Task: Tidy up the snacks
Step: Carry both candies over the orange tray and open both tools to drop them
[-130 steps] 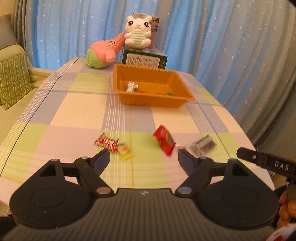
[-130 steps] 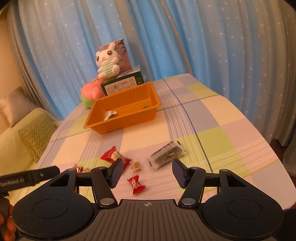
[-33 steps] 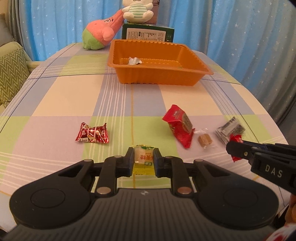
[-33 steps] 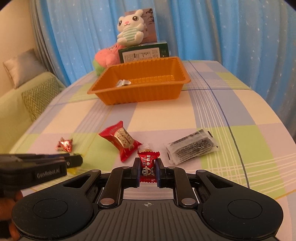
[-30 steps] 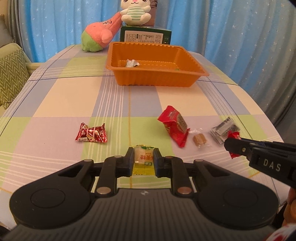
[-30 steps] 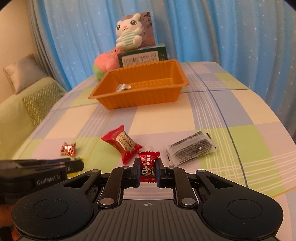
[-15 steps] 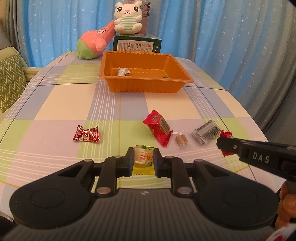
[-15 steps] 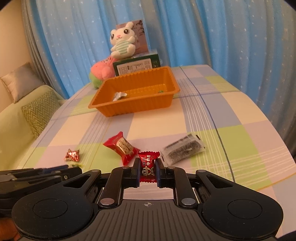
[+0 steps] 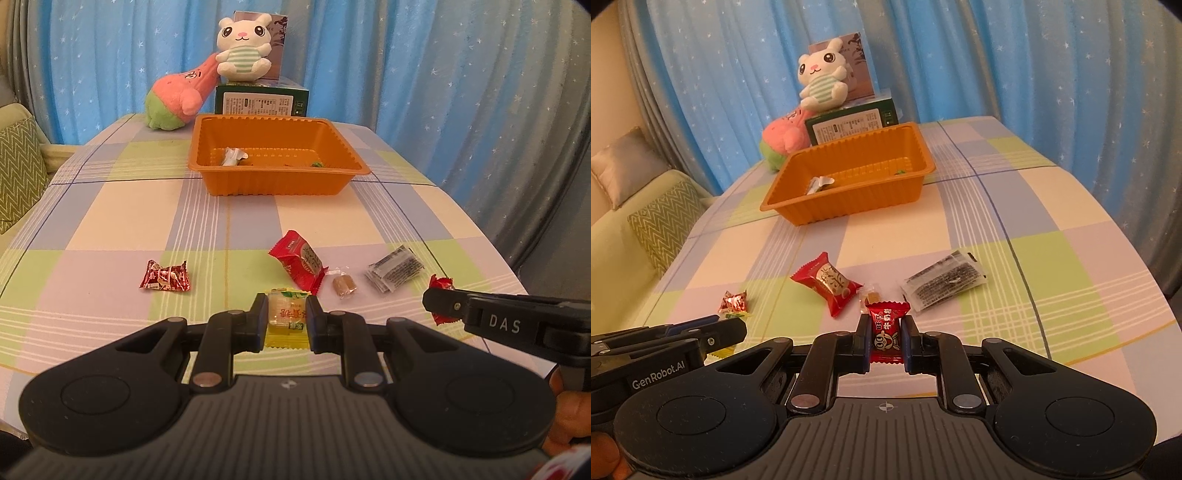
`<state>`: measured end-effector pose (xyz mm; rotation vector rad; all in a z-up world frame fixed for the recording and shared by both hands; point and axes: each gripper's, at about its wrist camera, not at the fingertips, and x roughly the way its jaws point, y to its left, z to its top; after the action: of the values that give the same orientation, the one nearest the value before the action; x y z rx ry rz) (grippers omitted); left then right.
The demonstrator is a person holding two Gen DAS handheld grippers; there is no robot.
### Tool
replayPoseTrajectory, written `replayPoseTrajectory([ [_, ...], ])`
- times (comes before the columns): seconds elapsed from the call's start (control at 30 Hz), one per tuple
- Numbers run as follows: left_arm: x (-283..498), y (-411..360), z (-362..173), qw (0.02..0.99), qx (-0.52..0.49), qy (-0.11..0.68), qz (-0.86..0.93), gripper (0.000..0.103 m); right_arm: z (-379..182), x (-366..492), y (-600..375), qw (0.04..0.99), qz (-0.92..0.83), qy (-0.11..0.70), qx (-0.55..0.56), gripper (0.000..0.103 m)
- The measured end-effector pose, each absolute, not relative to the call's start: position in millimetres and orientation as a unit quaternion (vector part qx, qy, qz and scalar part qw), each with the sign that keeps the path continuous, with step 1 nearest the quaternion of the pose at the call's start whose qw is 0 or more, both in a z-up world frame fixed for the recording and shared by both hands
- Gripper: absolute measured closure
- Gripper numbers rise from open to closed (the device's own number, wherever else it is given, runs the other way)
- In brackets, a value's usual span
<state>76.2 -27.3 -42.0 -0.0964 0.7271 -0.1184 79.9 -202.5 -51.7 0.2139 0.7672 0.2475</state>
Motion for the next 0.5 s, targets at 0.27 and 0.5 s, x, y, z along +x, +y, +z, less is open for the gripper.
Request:
replayPoseTrajectory([
  [0.27, 84.2, -29.2, -33.4, 0.935, -0.038, 0.346, -0.068, 0.084, -48.2, 86.8, -201.5, 0.916, 0.121, 0.370, 0.102, 0.087],
  [0.5, 102.8, -27.8, -25.7, 0.937, -0.033, 0.339, -0.076, 0.084, -44.4, 106.6, -200.3, 0.918, 0.120, 0.365, 0.095, 0.087],
])
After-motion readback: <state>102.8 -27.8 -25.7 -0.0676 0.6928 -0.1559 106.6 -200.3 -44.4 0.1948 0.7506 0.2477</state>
